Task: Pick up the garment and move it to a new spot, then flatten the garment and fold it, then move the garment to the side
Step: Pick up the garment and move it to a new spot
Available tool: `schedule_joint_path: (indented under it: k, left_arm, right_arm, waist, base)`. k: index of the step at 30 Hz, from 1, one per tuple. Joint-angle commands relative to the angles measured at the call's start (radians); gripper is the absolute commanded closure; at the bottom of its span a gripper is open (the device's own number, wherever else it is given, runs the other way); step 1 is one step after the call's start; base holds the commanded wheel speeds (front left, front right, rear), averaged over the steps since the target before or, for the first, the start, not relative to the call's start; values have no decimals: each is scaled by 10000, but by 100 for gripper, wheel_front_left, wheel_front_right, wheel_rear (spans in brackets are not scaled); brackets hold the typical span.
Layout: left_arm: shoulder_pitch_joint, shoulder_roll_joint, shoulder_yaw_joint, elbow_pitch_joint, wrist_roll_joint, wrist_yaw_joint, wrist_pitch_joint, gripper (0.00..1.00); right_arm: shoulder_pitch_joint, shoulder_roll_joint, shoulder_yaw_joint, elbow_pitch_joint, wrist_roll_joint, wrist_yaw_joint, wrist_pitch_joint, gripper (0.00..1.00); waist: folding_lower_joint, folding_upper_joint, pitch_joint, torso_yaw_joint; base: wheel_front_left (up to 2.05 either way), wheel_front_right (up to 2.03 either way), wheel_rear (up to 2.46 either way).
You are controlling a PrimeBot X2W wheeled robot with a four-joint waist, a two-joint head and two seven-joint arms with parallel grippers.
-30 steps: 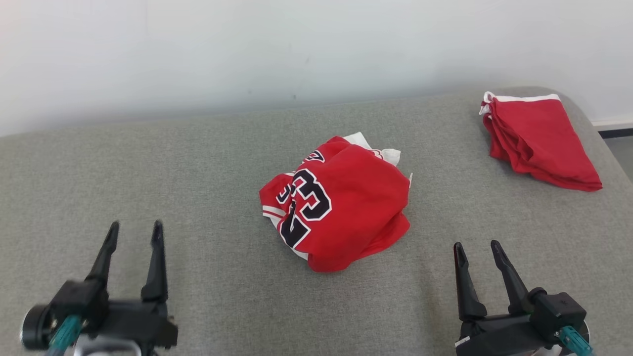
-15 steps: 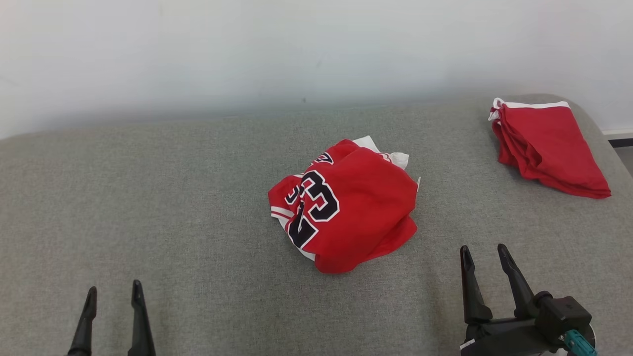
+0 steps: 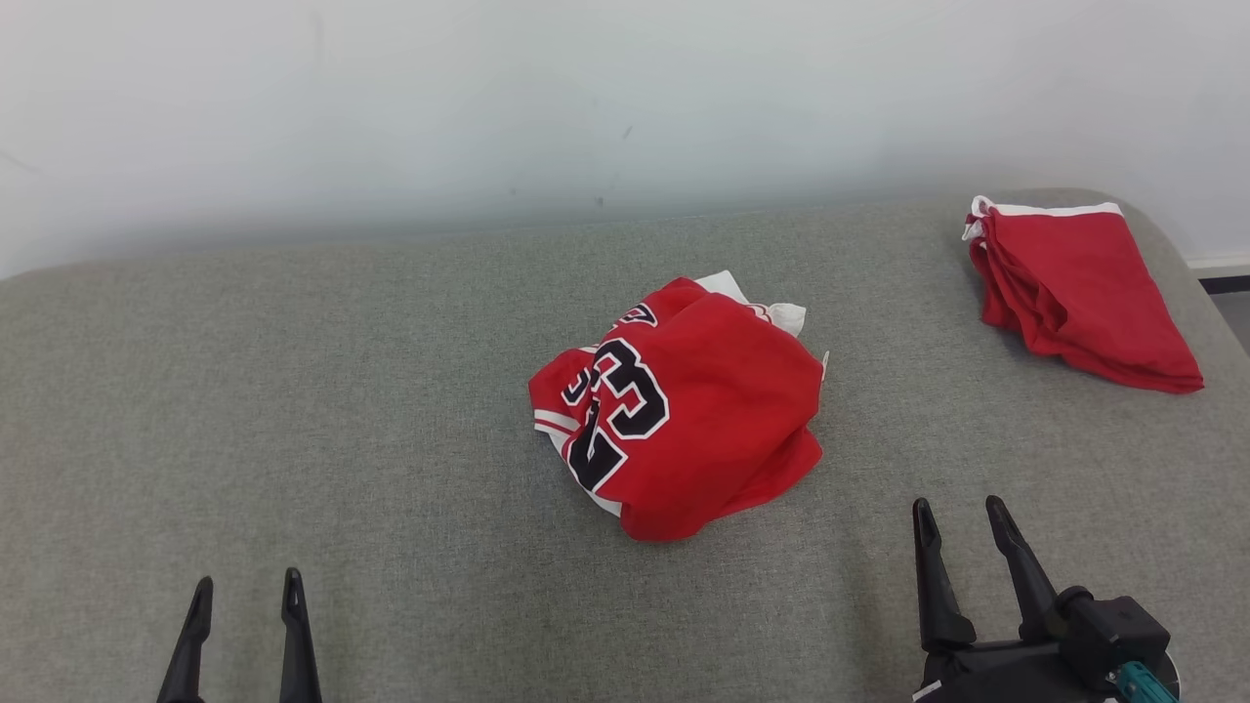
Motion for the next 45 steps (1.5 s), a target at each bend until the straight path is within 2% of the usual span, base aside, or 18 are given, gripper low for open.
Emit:
schedule_joint_path:
  k: [1, 6, 33, 45]
  left_arm:
    - [123, -14, 30, 28, 39, -13, -30, 0]
    - [228, -38, 31, 89, 60, -101, -31, 0]
    - [458, -45, -303, 149, -247, 216, -31, 0]
    - [290, -46, -225, 261, -284, 160, -31, 0]
  right_arm:
    - [53, 10, -17, 15, -1, -25, 0, 0]
    - [103, 10, -87, 28, -17, -25, 0, 0]
    - [192, 10, -42, 98, -101, -25, 0, 0]
    - [119, 11, -78, 118, -108, -25, 0, 0]
  waist:
    - [0, 0, -4, -2]
    - [0, 0, -19, 18]
    - [0, 0, -125, 111]
    - [0, 0, -77, 123]
  base:
    - [0, 0, 0]
    - [0, 0, 0]
    - [0, 0, 0]
    - [0, 0, 0]
